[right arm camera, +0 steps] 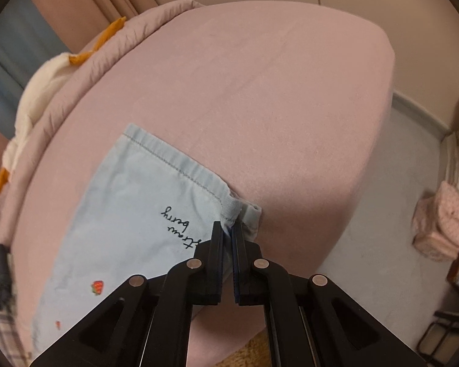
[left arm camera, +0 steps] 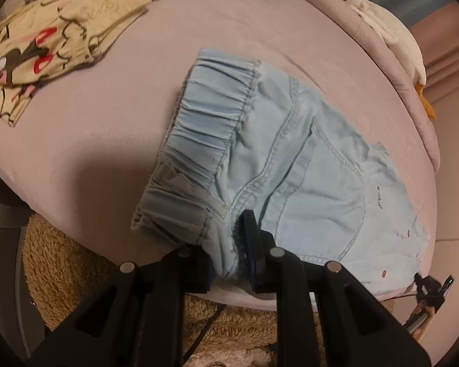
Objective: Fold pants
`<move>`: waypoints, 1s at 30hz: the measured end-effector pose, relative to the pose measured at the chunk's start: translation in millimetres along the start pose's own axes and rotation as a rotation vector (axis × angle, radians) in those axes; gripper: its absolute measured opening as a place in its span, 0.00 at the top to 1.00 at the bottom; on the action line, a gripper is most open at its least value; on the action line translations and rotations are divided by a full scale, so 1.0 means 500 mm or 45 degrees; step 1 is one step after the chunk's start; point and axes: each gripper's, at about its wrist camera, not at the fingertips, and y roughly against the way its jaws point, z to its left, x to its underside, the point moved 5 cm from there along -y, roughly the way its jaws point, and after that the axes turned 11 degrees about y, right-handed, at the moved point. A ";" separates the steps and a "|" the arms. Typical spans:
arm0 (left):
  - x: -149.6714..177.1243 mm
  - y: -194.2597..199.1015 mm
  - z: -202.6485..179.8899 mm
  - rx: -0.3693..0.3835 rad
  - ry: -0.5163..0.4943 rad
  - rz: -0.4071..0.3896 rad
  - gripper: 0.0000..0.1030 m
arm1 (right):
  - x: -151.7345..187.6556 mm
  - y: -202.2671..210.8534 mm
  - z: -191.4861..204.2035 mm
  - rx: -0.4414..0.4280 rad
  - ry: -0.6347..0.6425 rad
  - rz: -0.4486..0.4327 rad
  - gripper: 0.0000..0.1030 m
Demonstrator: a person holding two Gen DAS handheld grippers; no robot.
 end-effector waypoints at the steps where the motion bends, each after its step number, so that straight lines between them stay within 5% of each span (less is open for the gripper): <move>1: 0.001 0.005 -0.002 0.004 -0.011 0.018 0.79 | -0.003 0.006 0.005 0.042 0.036 0.006 0.97; 3: 0.006 0.029 -0.004 0.047 -0.012 0.058 0.74 | -0.008 0.025 0.021 0.126 0.110 0.022 0.96; 6: -0.004 0.091 -0.002 0.170 -0.009 0.022 0.42 | -0.021 0.086 0.078 0.181 0.275 -0.031 0.87; 8: -0.024 0.128 -0.002 0.203 -0.016 -0.056 0.32 | -0.026 0.134 0.144 0.100 0.372 -0.083 0.61; 10: -0.054 0.148 -0.009 0.226 -0.046 -0.130 0.30 | -0.016 0.175 0.227 -0.034 0.490 -0.112 0.54; 14: -0.115 0.120 -0.021 0.187 -0.048 -0.178 0.30 | 0.035 0.222 0.434 -0.355 0.783 -0.081 0.54; 20: -0.162 0.026 -0.024 0.146 -0.043 -0.087 0.33 | 0.152 0.220 0.717 -0.814 1.057 0.188 0.54; 21: -0.163 0.017 -0.018 0.140 -0.029 -0.067 0.34 | 0.169 0.211 0.753 -0.841 1.089 0.227 0.54; 23: -0.155 0.000 -0.016 0.167 -0.041 -0.038 0.66 | 0.204 0.191 0.818 -0.857 1.154 0.279 0.54; 24: -0.148 -0.004 -0.020 0.190 -0.043 -0.015 0.70 | 0.218 0.177 0.842 -0.844 1.171 0.314 0.54; 30: -0.091 0.045 -0.015 0.180 -0.134 -0.101 0.73 | 0.292 0.088 0.904 -0.737 1.251 0.490 0.54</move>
